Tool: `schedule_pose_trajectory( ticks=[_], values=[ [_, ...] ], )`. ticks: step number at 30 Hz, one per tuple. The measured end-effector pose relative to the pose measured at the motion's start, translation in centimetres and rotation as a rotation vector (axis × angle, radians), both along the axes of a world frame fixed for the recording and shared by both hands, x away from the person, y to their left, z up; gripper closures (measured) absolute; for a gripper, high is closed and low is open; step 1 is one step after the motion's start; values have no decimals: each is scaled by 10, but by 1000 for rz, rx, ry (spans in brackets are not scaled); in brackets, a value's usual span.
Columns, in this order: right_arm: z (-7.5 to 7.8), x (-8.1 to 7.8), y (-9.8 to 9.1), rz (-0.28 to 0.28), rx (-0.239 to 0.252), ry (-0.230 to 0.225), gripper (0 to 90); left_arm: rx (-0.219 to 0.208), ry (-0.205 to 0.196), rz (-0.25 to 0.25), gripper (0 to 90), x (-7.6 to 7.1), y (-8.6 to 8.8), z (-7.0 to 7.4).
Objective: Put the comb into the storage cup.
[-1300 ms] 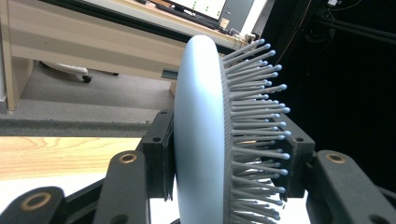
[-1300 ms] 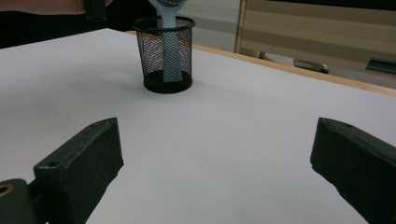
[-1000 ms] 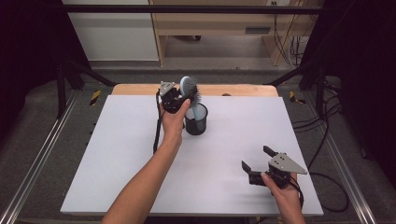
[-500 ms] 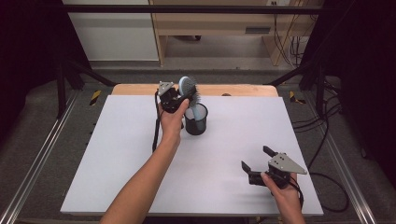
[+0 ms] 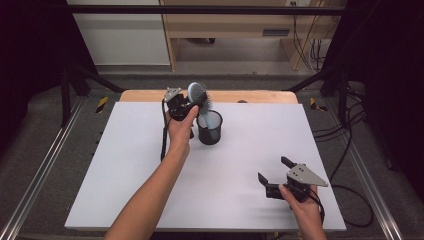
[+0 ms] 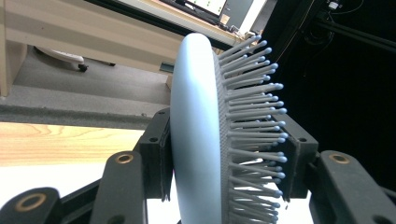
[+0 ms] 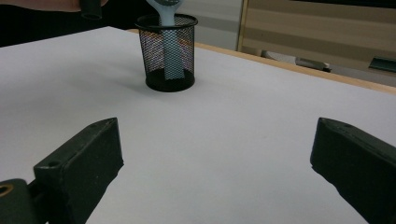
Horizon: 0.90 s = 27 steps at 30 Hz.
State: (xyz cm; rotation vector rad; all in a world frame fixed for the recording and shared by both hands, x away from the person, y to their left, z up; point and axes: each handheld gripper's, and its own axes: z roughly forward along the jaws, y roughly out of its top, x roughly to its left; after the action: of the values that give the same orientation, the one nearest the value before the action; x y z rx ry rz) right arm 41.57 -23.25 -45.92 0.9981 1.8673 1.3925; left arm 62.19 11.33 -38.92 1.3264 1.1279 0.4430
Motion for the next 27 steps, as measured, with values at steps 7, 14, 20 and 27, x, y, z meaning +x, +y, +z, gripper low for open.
schedule_pose_trajectory(
  ticks=[7,14,20,27],
  values=[
    [0,0,1,3,-2,1,25,-15,14,4,461,1,6,-2],
    [-1,0,1,6,-6,0,25,-28,28,9,452,2,12,-5],
    [-1,0,2,9,-4,6,25,-36,38,11,447,2,16,-6],
    [-2,1,3,10,-6,6,25,-34,38,6,441,2,17,-6]
  ],
)
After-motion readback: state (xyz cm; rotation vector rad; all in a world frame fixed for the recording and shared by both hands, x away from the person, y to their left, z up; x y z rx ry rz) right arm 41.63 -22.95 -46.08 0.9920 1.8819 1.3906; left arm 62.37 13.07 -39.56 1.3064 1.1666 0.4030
